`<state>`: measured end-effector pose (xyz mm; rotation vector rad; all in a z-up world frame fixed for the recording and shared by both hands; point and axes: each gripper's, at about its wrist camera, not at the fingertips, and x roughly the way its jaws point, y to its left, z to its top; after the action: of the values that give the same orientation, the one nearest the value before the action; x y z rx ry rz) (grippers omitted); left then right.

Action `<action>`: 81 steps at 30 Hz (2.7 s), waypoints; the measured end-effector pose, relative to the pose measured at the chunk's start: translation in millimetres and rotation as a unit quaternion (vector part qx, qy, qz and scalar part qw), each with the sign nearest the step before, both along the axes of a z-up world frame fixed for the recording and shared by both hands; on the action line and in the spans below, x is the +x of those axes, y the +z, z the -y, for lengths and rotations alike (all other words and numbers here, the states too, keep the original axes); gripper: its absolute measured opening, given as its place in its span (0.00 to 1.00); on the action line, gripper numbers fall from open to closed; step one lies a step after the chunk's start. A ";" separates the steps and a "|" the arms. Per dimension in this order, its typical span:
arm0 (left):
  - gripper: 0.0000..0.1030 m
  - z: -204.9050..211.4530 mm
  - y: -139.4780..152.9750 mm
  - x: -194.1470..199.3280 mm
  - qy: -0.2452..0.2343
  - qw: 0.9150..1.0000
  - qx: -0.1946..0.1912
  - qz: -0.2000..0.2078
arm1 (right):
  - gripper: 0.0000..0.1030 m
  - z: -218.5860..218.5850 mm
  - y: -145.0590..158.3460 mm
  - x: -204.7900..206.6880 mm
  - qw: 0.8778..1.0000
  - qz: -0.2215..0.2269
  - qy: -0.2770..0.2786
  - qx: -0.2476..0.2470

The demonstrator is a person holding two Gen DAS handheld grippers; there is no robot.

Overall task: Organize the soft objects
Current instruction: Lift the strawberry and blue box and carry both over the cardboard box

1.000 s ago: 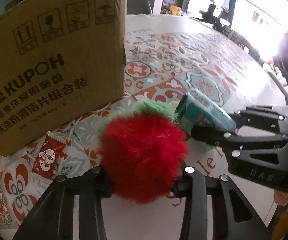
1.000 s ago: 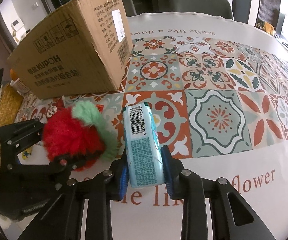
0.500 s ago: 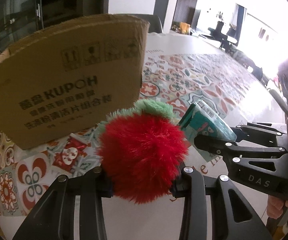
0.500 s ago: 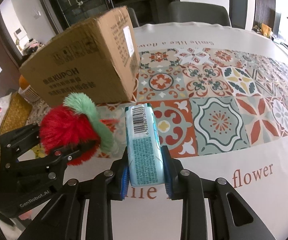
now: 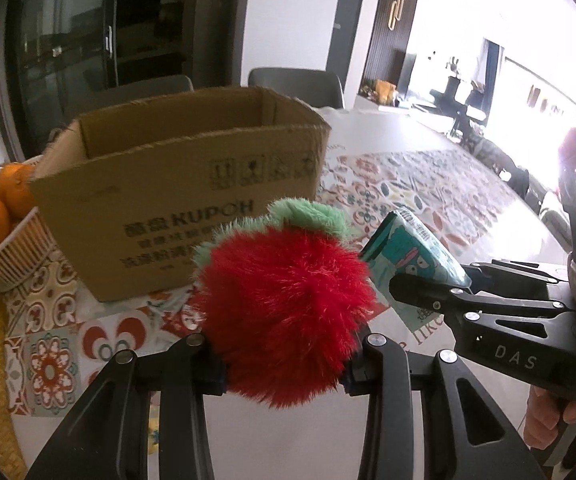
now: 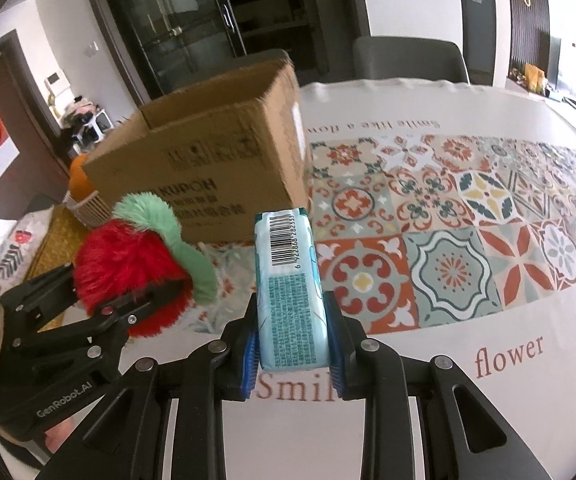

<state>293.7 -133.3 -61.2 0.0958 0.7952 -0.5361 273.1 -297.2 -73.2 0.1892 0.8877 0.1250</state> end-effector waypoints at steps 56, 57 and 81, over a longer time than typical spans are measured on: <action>0.37 -95.4 123.8 21.7 0.079 0.986 -0.036 0.139 | 0.27 -82.6 132.1 34.6 0.987 0.153 0.051 0.009; 0.37 -94.2 124.7 22.6 0.079 0.986 -0.035 0.140 | 0.27 -81.3 133.4 37.8 0.987 0.152 0.049 0.011; 0.38 -62.6 113.3 107.5 0.068 0.992 0.002 0.107 | 0.27 -64.7 125.0 127.4 0.994 0.094 0.047 -0.006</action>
<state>401.2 -70.7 52.1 0.0999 0.5896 -0.3880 400.5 -232.5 51.8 0.1218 0.7089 0.2221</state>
